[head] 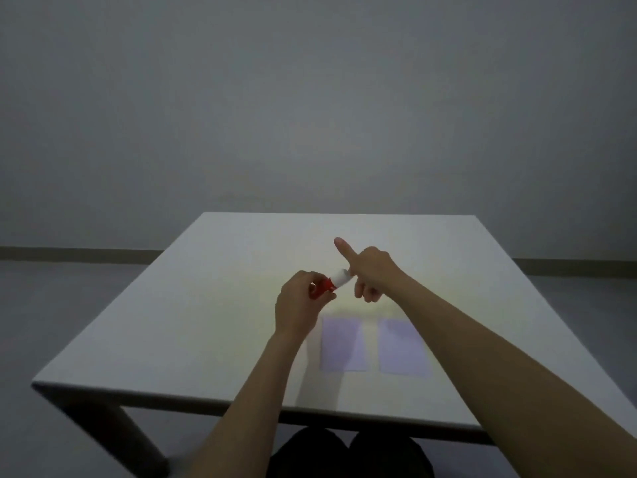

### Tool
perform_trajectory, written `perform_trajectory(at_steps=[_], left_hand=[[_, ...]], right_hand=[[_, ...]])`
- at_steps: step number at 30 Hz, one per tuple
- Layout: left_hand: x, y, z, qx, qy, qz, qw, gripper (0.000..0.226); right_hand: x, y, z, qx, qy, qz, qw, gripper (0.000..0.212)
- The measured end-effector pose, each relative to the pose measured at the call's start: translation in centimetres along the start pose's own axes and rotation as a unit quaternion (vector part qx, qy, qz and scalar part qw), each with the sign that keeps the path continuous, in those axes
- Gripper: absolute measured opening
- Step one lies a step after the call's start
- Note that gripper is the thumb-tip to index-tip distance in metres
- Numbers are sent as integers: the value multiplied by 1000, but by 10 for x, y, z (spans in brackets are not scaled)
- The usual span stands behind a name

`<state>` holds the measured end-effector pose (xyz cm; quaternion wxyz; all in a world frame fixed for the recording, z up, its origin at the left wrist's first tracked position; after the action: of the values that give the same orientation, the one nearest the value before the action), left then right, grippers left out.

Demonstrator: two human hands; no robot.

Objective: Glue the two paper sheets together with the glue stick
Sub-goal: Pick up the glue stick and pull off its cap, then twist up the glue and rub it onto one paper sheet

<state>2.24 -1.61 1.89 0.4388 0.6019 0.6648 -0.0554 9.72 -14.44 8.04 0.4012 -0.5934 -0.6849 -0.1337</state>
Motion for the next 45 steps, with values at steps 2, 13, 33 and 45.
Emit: perform_trajectory(at_steps=[2,13,33,45], left_hand=[[-5,2,-5,1,38,36,999,23],[-17,6,-7,6,103,88,991,21],[8,-7,1,-23,-287,-153,945,21],[-27,5,7,-122,-442,-214,862,20]], right_hand=[[0,3,1,7,-10,2,1000,64],[-17,4,4,110,75,9,991,57],[-147,53,-35,-219,-107,14,970,23],[-73,-20,1,-130,70,-149,978,29]])
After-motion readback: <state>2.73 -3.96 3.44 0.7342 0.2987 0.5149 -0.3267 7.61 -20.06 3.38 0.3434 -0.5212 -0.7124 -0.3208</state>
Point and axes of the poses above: each hand's wrist, its own y-axis towards the middle knuckle, its own z-axis out of the palm, x = y × z, the point moved 2 cm from there along y, towards the middle knuckle, and after that the axes turned 12 degrees about z, right-handed, at the moved point
